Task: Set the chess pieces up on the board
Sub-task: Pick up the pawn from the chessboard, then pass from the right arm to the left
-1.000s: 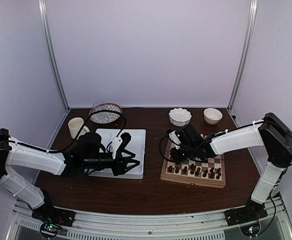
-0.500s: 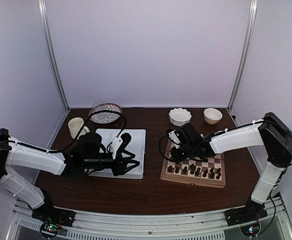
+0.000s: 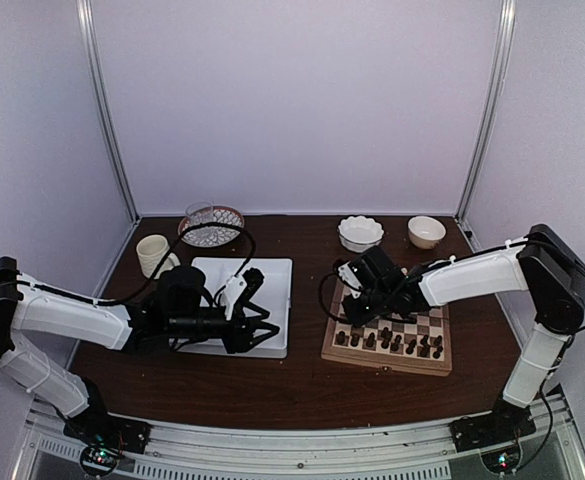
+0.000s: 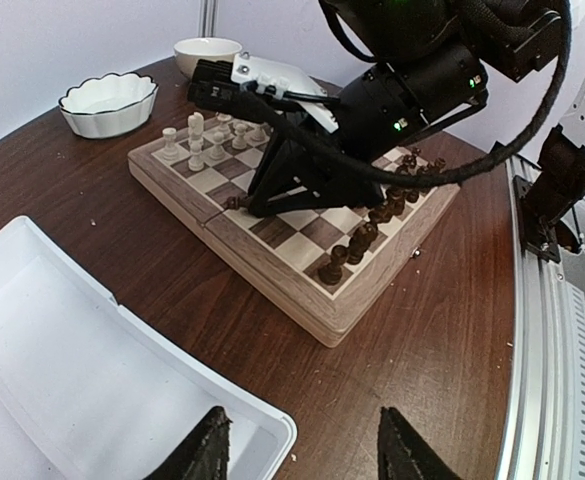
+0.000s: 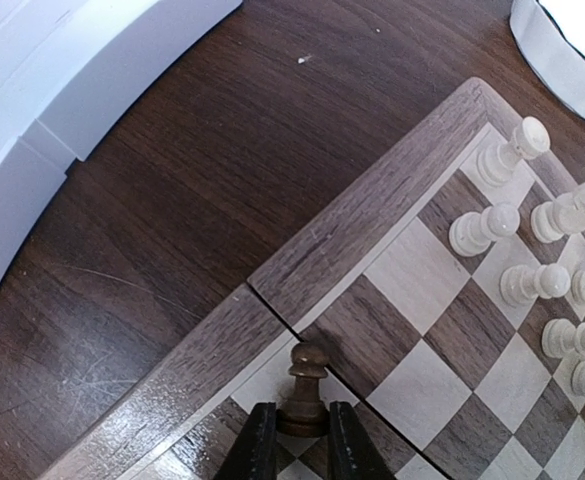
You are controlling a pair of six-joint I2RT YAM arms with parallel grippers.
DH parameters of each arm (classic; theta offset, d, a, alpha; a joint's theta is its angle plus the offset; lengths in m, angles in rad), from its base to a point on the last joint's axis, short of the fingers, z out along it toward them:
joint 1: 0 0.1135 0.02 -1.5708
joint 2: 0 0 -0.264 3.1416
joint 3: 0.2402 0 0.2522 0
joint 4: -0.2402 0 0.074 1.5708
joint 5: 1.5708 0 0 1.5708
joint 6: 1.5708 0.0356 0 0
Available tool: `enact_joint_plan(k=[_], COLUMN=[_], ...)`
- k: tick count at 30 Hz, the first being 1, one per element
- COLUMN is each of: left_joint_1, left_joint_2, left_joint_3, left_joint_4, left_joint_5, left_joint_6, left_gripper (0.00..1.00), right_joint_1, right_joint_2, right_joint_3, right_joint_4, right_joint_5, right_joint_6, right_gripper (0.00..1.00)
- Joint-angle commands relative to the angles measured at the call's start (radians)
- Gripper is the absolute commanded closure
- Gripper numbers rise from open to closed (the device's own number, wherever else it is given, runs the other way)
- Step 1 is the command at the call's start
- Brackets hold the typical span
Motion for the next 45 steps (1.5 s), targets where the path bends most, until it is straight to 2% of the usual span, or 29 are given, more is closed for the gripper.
enact_joint_plan(k=[1, 12, 15, 19, 20, 23, 28, 34, 45], left_joint_1=[0.001, 0.001, 0.001, 0.002, 0.003, 0.009, 0.053, 0.133, 0.136], left_joint_2=[-0.018, -0.019, -0.027, -0.040, -0.039, -0.031, 0.020, 0.110, 0.176], left_joint_3=[0.030, 0.063, 0.088, 0.086, 0.084, 0.088, 0.118, 0.105, 0.143], left_joint_4=[0.015, -0.065, -0.126, -0.133, -0.126, -0.103, -0.081, 0.095, 0.119], left_joint_5=[-0.007, -0.018, -0.039, -0.066, -0.054, 0.039, 0.222, 0.443, 0.539], left_joint_6=[-0.003, -0.018, -0.023, -0.054, -0.064, -0.086, -0.168, -0.318, -0.356], left_gripper=[0.49, 0.39, 0.27, 0.03, 0.02, 0.05, 0.32, 0.44, 0.47], right_joint_1=[0.000, 0.053, 0.100, 0.222, 0.248, 0.291, 0.340, 0.372, 0.395], right_joint_2=[-0.011, -0.207, -0.238, -0.268, -0.273, -0.278, -0.268, -0.263, -0.228], right_joint_3=[0.011, -0.141, -0.143, -0.155, -0.159, -0.173, -0.176, -0.190, -0.180], right_joint_4=[0.002, 0.225, 0.241, 0.279, 0.295, 0.332, 0.353, 0.382, 0.394], right_joint_5=[0.017, 0.000, 0.004, 0.079, 0.093, 0.093, 0.044, 0.042, 0.040], right_joint_6=[-0.010, -0.085, -0.136, -0.251, -0.275, -0.315, -0.378, -0.422, -0.443], right_gripper=[0.85, 0.86, 0.87, 0.87, 0.87, 0.87, 0.87, 0.87, 0.87])
